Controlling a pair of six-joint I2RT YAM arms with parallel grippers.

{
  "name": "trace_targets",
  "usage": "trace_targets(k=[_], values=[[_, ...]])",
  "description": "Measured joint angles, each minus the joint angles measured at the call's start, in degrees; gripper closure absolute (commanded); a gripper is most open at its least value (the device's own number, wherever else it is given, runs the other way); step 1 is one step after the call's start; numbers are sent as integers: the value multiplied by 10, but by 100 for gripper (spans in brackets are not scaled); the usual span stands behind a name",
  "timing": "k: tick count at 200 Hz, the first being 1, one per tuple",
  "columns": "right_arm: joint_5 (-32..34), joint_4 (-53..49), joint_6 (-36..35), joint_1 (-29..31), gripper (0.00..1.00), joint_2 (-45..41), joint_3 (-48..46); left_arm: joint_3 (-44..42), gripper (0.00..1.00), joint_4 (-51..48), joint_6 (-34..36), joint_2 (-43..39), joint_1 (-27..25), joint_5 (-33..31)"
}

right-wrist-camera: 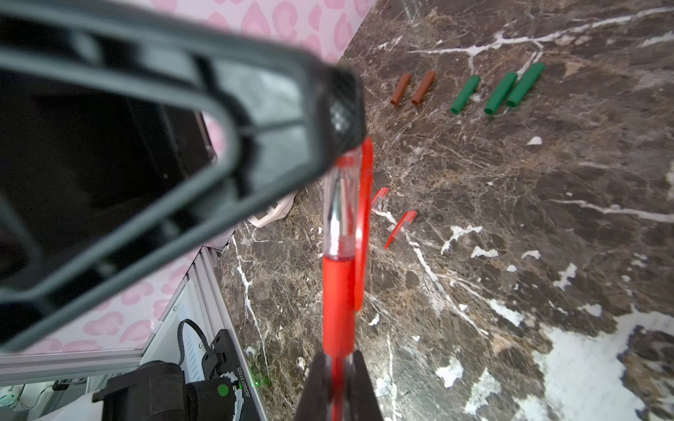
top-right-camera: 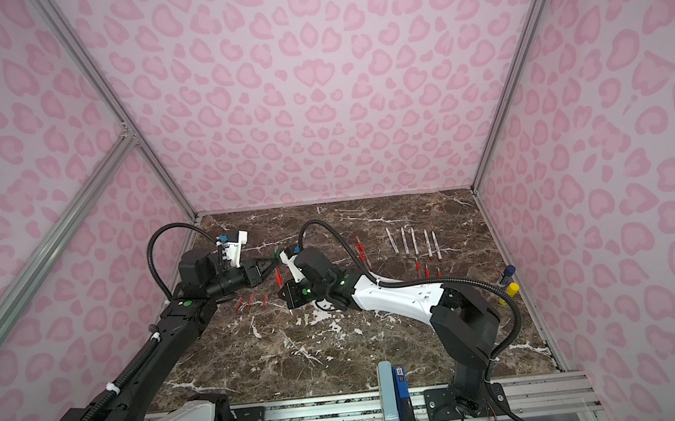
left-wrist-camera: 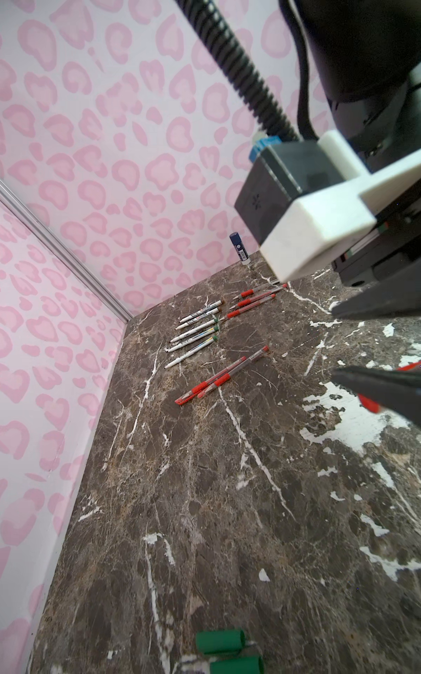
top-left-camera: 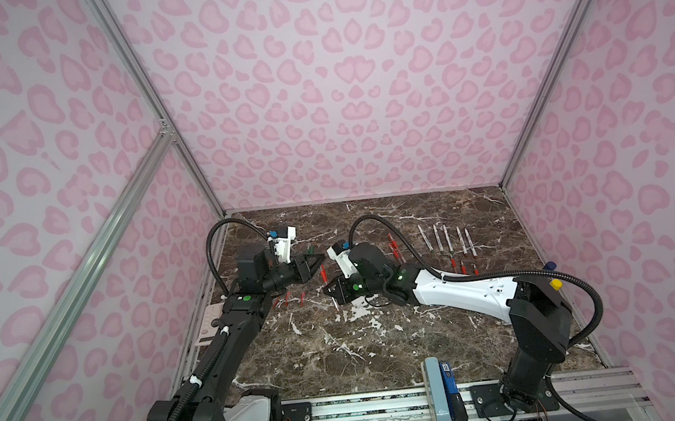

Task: Open the pen caps
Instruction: 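Hold the red cap with the left gripper while the right gripper pulls the pen away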

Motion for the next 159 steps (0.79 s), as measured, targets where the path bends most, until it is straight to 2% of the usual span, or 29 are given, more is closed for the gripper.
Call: trace_targets(k=[21, 30, 42, 60, 106, 136, 159], values=[[0, 3, 1, 1, 100, 0, -3, -2, 50, 0, 4, 0, -2, 0], [0, -4, 1, 1, 100, 0, -3, -2, 44, -1, 5, -1, -3, 0], [2, -8, 0, 1, 100, -1, -3, 1, 41, -6, 9, -4, -2, -5], [2, 5, -1, 0, 100, -11, -18, 7, 41, -16, 17, -10, 2, -28], [2, 30, 0, -4, 100, -23, -39, 20, 40, -31, 17, -11, 31, -34], [-1, 33, 0, -4, 100, -24, -23, -15, 48, -23, 2, -8, 24, -16], [-2, 38, 0, -4, 100, -25, -24, -21, 65, -14, 4, -9, 10, -8]])
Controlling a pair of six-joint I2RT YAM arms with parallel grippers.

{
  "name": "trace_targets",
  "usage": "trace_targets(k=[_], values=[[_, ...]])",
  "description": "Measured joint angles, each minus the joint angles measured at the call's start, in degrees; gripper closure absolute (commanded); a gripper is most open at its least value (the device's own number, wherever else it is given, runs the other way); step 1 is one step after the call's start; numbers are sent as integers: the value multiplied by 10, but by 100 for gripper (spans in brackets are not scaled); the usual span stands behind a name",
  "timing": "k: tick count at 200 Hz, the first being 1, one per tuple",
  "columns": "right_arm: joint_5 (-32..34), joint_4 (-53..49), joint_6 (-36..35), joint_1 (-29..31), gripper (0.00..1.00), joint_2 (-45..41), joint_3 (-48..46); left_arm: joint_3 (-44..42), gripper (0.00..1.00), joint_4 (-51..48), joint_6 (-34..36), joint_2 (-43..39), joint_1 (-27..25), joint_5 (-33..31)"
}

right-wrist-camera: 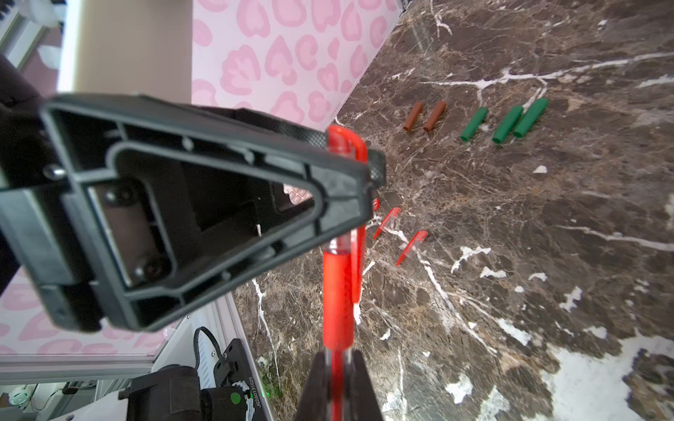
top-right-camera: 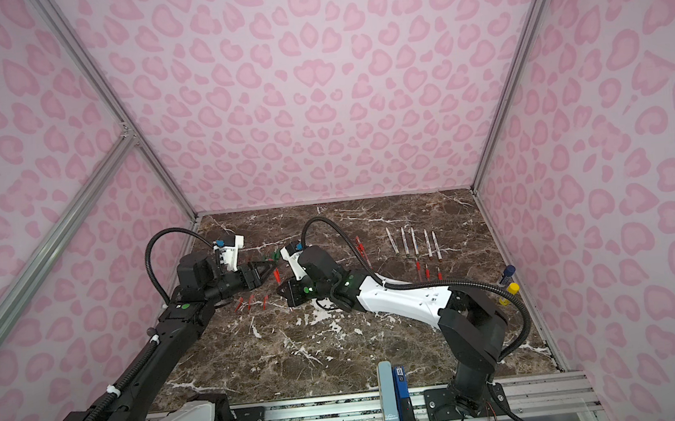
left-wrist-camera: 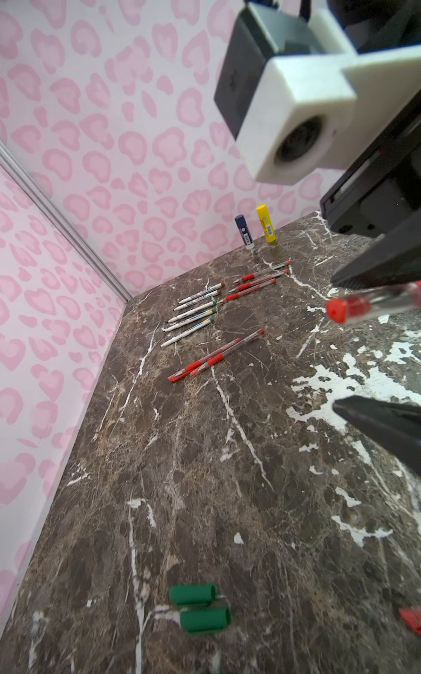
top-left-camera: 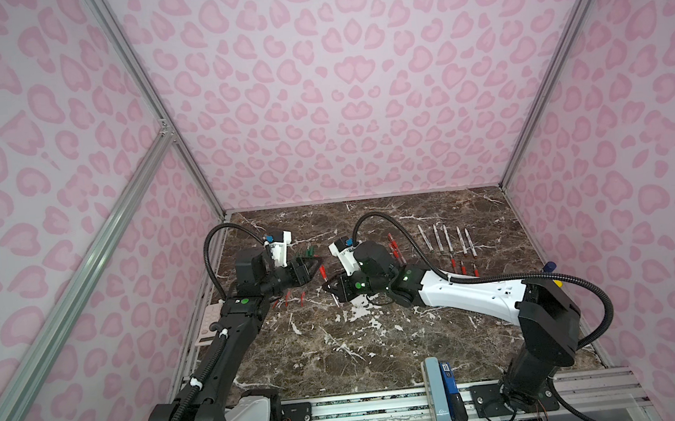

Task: Open the pen caps
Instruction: 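Hold the red cap with the left gripper while the right gripper pulls the pen away, then carry the uncapped pen toward the markers while the left gripper lowers the cap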

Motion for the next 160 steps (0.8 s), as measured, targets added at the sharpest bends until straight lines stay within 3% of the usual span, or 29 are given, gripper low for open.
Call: trace_targets(k=[12, 53, 70, 87, 99, 107, 124, 160], values=[[-1, -9, 0, 0, 100, 2, 4, 0, 75, 1, 0, 0, -3, 5], [0, 15, -4, 1, 100, 8, 2, 21, 94, -2, -8, 3, -5, 24], [1, 14, -4, 1, 100, 9, 2, 24, 94, -9, -8, 7, -3, 27], [1, 22, -5, 1, 100, 9, -1, 25, 73, -9, -8, 7, -3, 27], [-1, 21, -4, 1, 100, 9, -1, 24, 70, -10, 0, 7, -2, 18], [-2, 18, -4, 0, 100, 9, 0, 25, 75, -10, -2, 7, 1, 8], [-3, 17, -4, 1, 100, 9, -2, 30, 96, -13, 0, 9, 2, 13], [-3, 7, -10, 0, 100, 13, 4, 30, 96, -11, -6, 10, 2, 22]])
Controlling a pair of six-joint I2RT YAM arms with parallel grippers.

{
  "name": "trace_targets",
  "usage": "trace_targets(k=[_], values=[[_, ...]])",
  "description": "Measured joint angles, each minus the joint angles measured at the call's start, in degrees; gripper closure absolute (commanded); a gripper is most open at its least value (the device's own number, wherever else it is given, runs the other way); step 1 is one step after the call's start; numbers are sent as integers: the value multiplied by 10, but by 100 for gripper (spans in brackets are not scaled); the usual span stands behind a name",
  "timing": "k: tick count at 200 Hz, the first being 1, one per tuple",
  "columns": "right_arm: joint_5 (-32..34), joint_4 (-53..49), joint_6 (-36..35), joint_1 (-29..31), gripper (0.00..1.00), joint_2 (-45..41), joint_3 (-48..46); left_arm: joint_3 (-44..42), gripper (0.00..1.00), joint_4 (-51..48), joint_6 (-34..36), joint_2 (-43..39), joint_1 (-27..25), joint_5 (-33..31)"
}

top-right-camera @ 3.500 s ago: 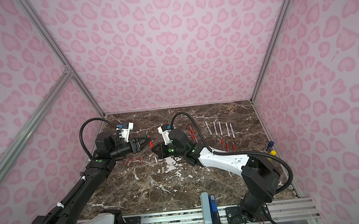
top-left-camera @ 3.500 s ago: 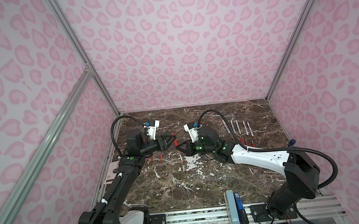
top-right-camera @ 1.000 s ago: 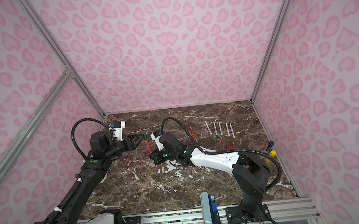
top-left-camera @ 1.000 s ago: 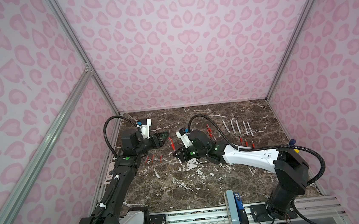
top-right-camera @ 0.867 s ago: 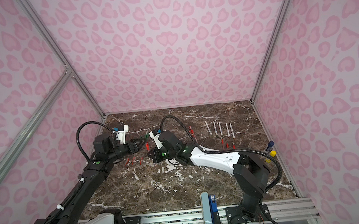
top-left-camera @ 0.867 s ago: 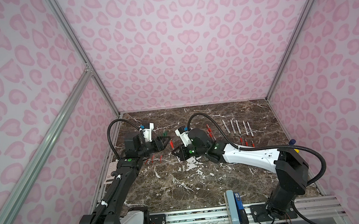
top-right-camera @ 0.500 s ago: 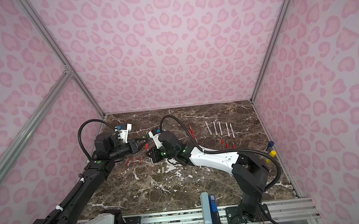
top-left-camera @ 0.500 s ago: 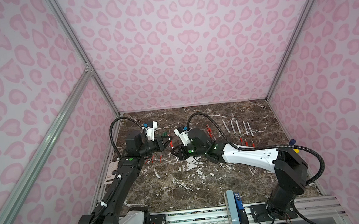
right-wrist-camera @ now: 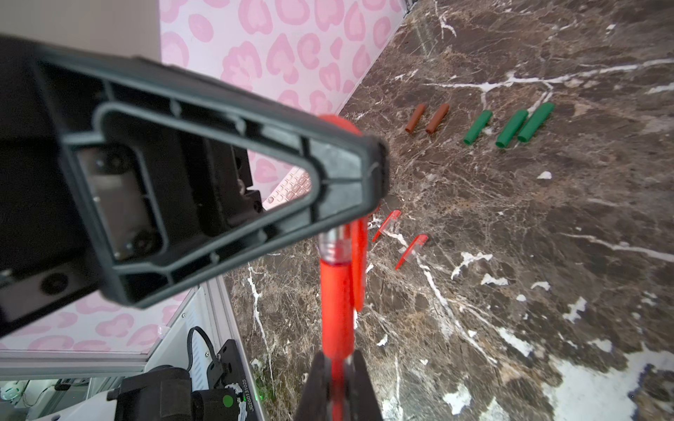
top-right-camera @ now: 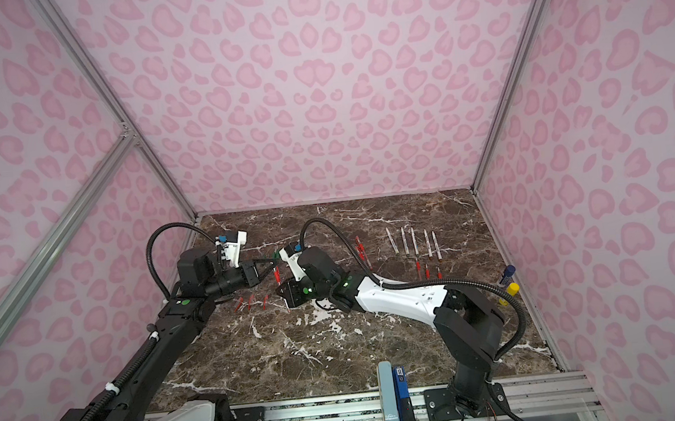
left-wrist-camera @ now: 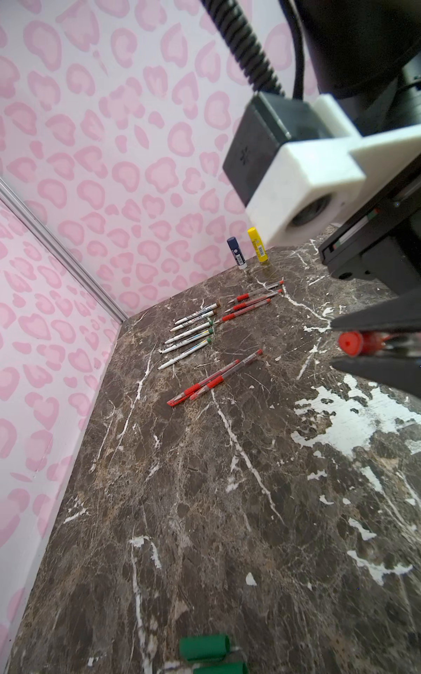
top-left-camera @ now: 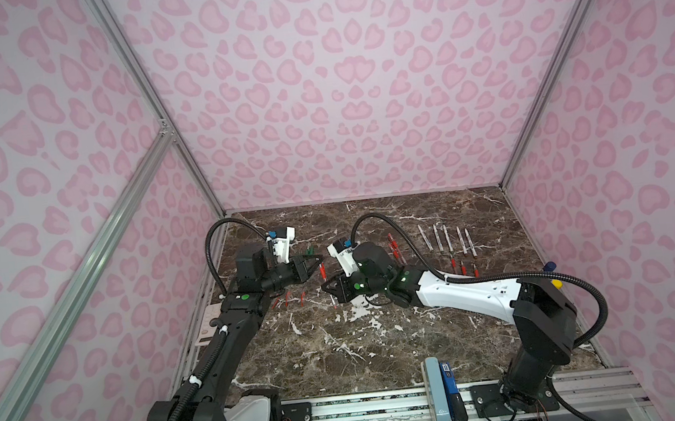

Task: Open the pen caps
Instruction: 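Carry the uncapped pen toward the markers while the left gripper lowers the cap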

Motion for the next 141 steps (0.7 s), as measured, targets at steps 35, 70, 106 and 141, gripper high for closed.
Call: trace_targets(k=[35, 70, 106, 141], values=[[-2, 11, -2, 0, 100, 0, -11, 1, 97, -10, 2, 0, 1, -2], [3, 90, -3, 5, 100, -6, -64, 19, 97, -57, 5, 0, 14, 6], [0, 54, 20, 15, 100, -27, -141, 37, 97, -32, 7, 1, 32, -33], [14, 43, 28, 0, 100, -76, -177, 26, 97, -31, 12, 13, 31, -51]])
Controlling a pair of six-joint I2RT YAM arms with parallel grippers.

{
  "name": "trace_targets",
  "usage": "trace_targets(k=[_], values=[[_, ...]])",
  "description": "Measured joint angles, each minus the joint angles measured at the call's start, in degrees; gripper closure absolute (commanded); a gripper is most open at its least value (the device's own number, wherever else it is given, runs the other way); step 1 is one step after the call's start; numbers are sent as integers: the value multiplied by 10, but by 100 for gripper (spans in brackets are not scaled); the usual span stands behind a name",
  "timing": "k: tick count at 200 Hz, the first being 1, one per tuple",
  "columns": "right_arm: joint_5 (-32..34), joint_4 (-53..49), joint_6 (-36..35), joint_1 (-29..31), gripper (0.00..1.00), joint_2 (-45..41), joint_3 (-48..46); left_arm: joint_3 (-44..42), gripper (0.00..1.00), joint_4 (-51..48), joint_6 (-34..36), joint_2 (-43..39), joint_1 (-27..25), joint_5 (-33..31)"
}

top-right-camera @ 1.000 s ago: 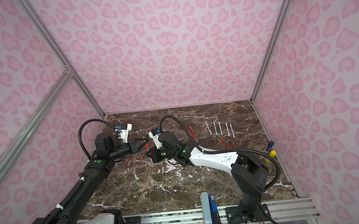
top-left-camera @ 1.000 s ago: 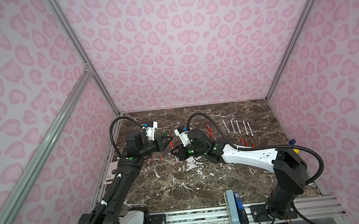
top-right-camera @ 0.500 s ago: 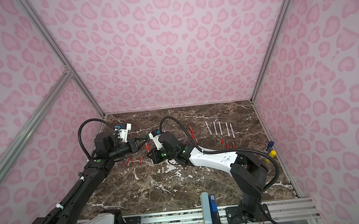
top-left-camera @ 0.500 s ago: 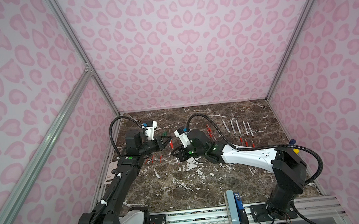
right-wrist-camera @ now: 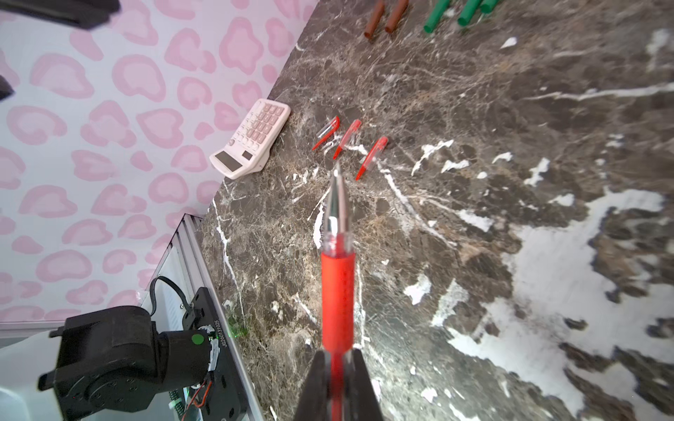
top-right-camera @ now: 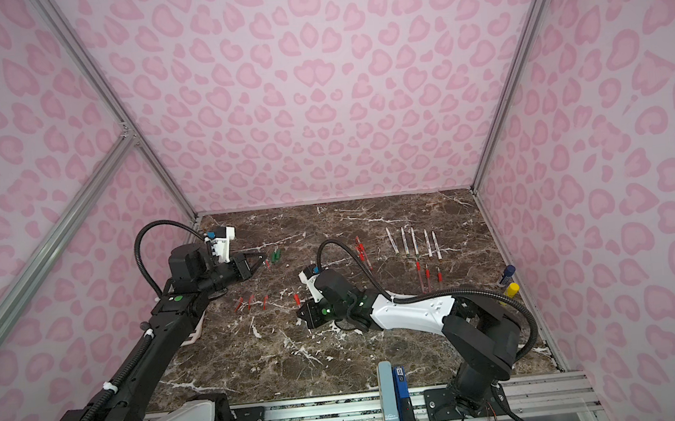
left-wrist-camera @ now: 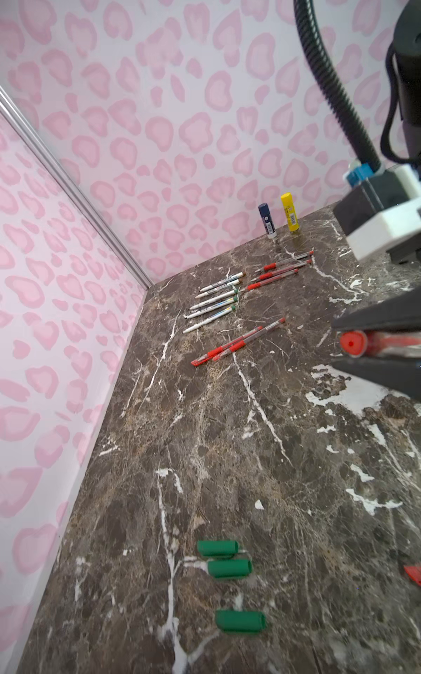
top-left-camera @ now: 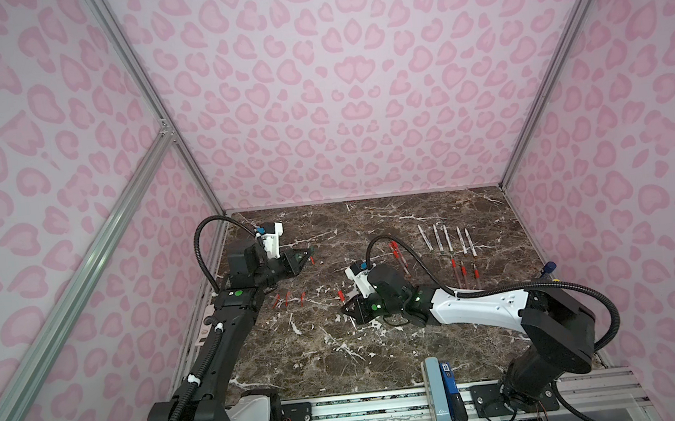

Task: Open the pen caps
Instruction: 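Carry the uncapped pen toward the markers while the left gripper lowers the cap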

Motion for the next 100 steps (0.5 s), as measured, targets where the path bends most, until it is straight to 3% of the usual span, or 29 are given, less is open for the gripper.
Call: trace_targets(k=[34, 100], values=[[19, -17, 0, -31, 100, -73, -41, -11, 97, -43, 36, 29, -28, -51], [118, -169, -20, -98, 100, -224, -70, -26, 97, -88, 77, 113, -57, -151]])
